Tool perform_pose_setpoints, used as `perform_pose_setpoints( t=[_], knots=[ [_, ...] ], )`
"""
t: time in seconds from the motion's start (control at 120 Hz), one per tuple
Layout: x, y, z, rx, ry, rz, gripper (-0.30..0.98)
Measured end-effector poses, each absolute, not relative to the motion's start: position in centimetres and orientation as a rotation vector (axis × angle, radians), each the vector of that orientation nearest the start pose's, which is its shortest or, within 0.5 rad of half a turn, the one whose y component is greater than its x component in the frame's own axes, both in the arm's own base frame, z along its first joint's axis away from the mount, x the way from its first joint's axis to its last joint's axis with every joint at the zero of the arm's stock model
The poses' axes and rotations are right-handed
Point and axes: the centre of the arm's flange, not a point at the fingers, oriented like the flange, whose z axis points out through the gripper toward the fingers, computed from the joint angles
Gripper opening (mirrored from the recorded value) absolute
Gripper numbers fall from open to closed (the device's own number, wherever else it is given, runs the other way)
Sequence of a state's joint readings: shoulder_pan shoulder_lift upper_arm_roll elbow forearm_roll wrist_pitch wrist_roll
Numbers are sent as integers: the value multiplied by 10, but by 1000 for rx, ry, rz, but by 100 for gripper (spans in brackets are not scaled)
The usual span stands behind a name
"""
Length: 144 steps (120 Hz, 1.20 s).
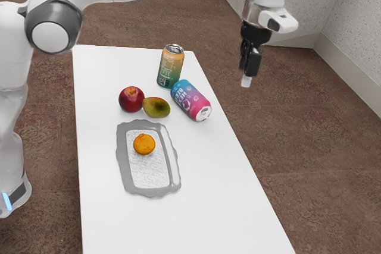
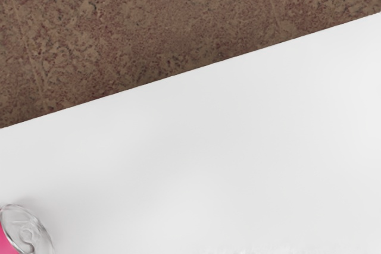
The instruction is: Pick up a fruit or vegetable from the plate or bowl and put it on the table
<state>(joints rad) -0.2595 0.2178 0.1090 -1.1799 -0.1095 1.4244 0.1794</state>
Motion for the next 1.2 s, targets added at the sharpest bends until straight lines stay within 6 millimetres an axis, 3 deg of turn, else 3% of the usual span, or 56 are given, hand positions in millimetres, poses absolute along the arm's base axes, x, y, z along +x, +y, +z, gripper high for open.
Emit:
perform_pose_setpoints(
  t=[0.075,0.158,0.35,0.383,0.483,0.608,0.717,0.85,1.008,1.133,1.2],
  knots=[
    [586,-144,662,-3168,647,-17,68],
    [583,-161,657,-3165,683,1,68],
    [583,-140,650,-3171,603,40,69],
    [571,-136,651,-3174,597,59,69],
    [497,-109,656,-3163,572,85,69],
    [435,-75,649,-3150,517,87,69],
    [411,-47,639,-3154,450,70,69],
    [415,-48,557,-3130,440,209,69],
    [441,-79,477,-3088,496,290,69],
    [450,-124,449,-3067,592,254,69],
    [451,-136,440,-3066,614,236,69]
  ],
)
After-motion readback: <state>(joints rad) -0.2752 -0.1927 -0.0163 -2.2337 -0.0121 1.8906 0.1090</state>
